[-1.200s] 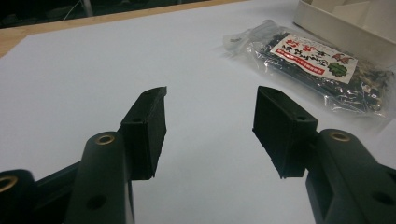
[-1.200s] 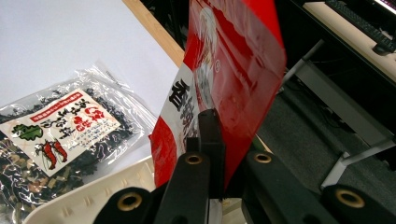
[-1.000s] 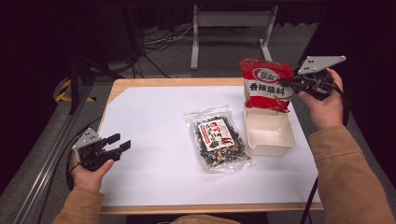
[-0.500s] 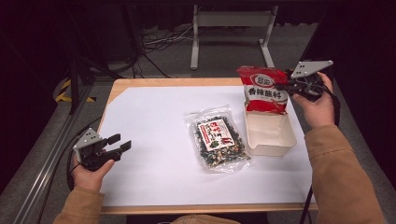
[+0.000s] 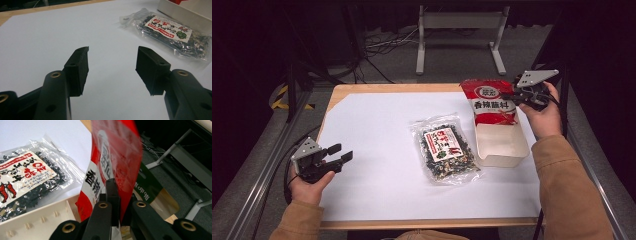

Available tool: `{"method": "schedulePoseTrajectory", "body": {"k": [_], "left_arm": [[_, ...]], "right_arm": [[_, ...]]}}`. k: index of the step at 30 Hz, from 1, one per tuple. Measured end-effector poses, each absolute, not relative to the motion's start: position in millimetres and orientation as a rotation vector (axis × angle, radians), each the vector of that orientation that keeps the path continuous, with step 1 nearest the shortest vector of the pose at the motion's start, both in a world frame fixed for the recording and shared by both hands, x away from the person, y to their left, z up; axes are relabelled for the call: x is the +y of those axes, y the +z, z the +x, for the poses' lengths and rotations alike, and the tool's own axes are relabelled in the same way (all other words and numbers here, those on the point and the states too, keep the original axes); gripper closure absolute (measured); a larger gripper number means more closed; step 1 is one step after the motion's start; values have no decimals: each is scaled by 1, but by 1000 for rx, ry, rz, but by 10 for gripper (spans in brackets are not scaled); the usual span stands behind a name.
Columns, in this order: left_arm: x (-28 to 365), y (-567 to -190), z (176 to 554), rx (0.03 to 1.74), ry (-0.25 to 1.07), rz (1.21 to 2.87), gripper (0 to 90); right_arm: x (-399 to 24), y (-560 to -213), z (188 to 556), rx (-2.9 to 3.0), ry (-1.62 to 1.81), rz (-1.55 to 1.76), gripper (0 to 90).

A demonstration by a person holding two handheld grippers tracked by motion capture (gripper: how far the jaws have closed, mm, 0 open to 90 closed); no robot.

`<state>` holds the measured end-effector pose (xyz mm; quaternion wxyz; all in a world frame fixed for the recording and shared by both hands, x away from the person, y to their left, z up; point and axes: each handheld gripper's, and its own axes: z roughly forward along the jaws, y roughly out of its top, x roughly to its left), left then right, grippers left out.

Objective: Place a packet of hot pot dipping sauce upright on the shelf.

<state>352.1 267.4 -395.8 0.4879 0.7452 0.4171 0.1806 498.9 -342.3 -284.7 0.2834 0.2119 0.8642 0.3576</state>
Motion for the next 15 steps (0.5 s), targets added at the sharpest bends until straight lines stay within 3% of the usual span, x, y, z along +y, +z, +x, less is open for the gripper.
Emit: {"method": "schedulePoseTrajectory", "body": {"k": [15], "left_arm": [[268, -396, 352, 1014, 437, 1813, 432]], "right_arm": [[-356, -304, 496, 2305, 980, 663, 885]]}}
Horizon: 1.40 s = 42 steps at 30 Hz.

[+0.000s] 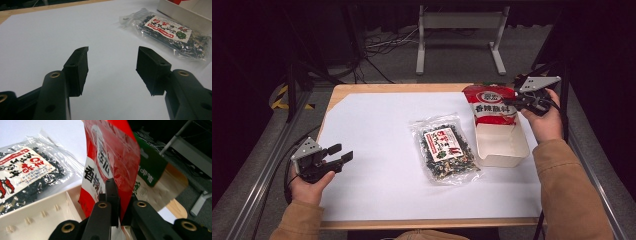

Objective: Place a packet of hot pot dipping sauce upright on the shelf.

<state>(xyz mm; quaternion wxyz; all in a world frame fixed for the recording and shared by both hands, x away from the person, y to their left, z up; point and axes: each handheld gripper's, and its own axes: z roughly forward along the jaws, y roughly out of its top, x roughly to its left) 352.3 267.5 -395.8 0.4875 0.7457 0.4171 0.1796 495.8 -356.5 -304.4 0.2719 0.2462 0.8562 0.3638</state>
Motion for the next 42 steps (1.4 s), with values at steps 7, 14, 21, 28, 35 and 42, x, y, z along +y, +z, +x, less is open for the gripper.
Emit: {"method": "schedulePoseTrajectory", "body": {"k": [7, 14, 21, 28, 35, 42], "left_arm": [[267, -396, 352, 1018, 430, 1813, 430], [265, -397, 354, 1016, 428, 1822, 428], [264, -398, 354, 1019, 423, 1821, 426], [261, -398, 358, 1006, 416, 1823, 402], [253, -397, 363, 987, 413, 1836, 386], [246, -397, 369, 1000, 396, 1848, 377]], "right_arm": [[-369, -314, 494, 2301, 968, 758, 885], [-383, -328, 490, 2300, 967, 837, 857], [-380, -325, 488, 2268, 991, 900, 656], [-379, -321, 479, 2231, 1008, 962, 464], [-380, -316, 466, 2179, 994, 984, 364], [-385, -308, 446, 2135, 981, 1011, 328]]}}
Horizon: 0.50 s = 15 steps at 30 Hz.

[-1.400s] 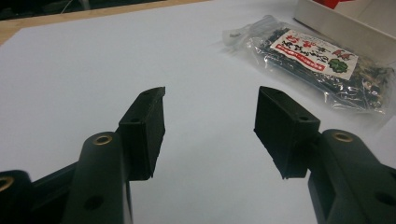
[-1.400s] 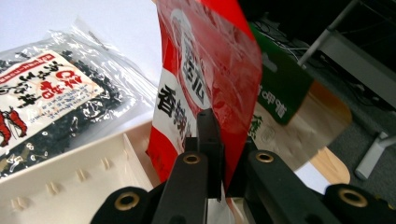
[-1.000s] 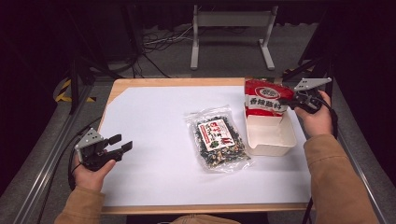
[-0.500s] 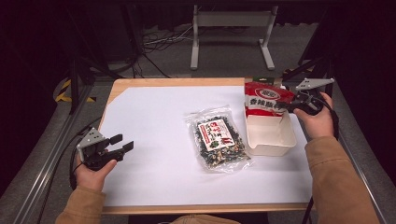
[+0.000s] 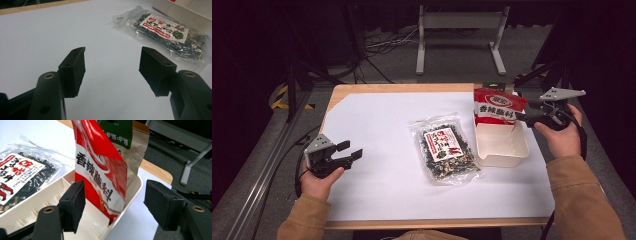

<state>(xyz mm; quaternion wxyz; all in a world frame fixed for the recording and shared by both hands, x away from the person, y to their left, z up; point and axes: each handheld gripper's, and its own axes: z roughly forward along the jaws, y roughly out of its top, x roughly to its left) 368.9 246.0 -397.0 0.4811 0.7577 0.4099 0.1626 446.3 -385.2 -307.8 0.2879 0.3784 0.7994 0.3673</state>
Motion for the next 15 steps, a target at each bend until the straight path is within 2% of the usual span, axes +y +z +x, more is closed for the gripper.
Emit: {"method": "schedulePoseTrajectory", "body": {"k": [11, 15], "left_arm": [[236, -393, 373, 1002, 377, 1865, 357], [232, -388, 376, 1013, 347, 1864, 324]], "right_arm": [[-380, -300, 418, 2133, 1048, 964, 328], [-371, -301, 408, 2137, 1084, 937, 328]]}}
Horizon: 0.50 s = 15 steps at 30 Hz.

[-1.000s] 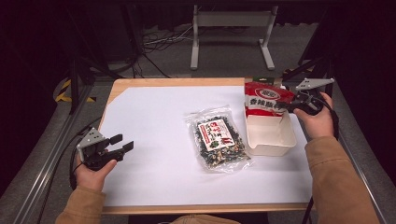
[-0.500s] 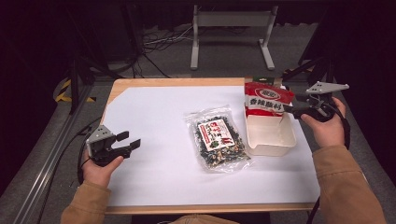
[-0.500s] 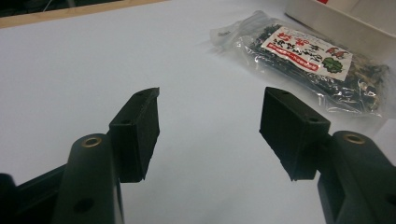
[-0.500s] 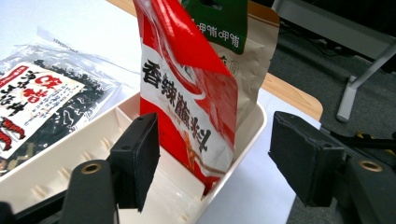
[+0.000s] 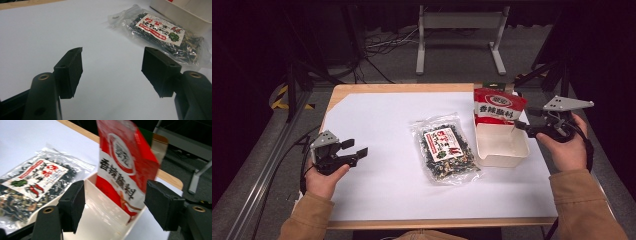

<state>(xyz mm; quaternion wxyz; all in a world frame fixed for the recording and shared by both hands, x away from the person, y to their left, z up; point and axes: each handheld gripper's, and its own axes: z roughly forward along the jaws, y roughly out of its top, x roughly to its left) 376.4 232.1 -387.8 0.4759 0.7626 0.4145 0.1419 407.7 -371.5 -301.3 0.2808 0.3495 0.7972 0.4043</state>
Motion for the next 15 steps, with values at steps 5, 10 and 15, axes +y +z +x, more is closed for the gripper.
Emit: {"method": "schedulePoseTrajectory", "body": {"k": [5, 10, 15], "left_arm": [[222, -380, 380, 1004, 342, 1889, 293], [210, -375, 383, 996, 314, 1922, 284], [197, -372, 390, 993, 274, 1964, 289]], "right_arm": [[-361, -300, 396, 2159, 1102, 878, 325], [-355, -300, 385, 2149, 1147, 847, 315], [-348, -302, 372, 2132, 1203, 822, 314]]}}
